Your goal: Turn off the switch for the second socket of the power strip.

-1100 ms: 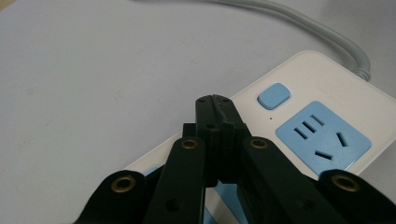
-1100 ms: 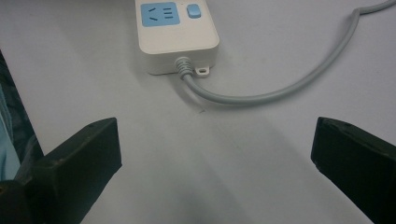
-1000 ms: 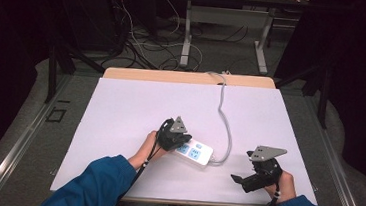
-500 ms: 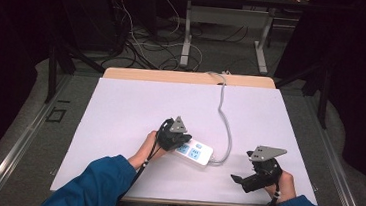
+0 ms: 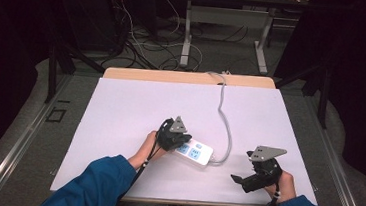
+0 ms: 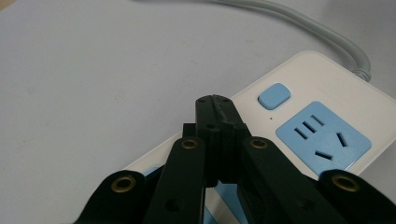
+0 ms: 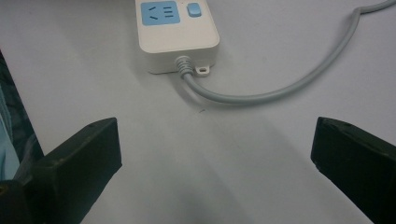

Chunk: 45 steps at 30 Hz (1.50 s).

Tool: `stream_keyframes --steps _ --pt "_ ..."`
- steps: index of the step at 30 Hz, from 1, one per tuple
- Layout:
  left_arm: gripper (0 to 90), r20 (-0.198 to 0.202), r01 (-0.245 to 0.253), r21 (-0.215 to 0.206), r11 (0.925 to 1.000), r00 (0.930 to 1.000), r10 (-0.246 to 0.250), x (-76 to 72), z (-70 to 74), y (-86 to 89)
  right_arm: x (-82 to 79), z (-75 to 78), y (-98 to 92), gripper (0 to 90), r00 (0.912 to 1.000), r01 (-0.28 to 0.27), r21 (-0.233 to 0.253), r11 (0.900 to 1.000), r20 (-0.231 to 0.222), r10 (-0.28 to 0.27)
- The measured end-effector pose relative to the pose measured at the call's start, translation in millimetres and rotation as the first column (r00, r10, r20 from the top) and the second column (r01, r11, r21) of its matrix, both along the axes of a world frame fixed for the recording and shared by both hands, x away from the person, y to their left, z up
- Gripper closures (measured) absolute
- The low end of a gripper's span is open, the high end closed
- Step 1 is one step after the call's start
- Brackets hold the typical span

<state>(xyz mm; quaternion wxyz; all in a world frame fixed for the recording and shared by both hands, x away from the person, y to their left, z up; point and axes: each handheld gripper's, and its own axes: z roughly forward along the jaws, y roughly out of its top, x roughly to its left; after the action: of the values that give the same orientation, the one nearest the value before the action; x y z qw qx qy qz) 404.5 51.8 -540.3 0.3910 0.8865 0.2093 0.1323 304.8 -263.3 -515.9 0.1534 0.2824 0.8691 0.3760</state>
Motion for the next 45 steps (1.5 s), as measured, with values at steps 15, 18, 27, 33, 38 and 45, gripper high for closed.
stream_keyframes --steps 15,18,27,33,38,45 --pt "90.0 0.001 -0.006 0.007 1.0000 1.0000 0.006 -1.0 0.4 -1.2 0.2 -0.1 0.0 1.0 1.0000 -0.001 -0.002 1.000 0.001 0.001" --pt "90.0 -0.001 -0.008 -0.002 1.0000 1.0000 0.008 0.2 0.2 -0.5 0.1 0.1 -0.1 1.0 1.0000 -0.004 -0.002 1.000 -0.004 0.004" --pt "90.0 -0.017 -0.008 0.000 1.0000 0.9998 0.008 0.1 1.0 -0.8 0.2 -0.1 -0.1 1.0 1.0000 -0.001 -0.001 1.000 0.001 0.001" --pt "90.0 -0.015 -0.008 0.005 1.0000 0.9999 0.008 -0.4 1.4 -1.3 0.0 -0.1 -0.1 1.0 1.0000 -0.002 0.000 1.000 0.000 0.002" --pt "90.0 -0.010 -0.004 0.010 0.9999 0.9999 0.004 -0.5 1.6 -1.5 0.1 -0.1 0.0 1.0 1.0000 -0.002 0.000 1.000 0.000 0.002" --pt "90.0 -0.005 -0.002 0.012 0.9999 1.0000 0.002 -0.7 1.7 -1.7 0.1 0.0 -0.2 1.0 1.0000 -0.005 0.000 1.000 -0.005 0.005"
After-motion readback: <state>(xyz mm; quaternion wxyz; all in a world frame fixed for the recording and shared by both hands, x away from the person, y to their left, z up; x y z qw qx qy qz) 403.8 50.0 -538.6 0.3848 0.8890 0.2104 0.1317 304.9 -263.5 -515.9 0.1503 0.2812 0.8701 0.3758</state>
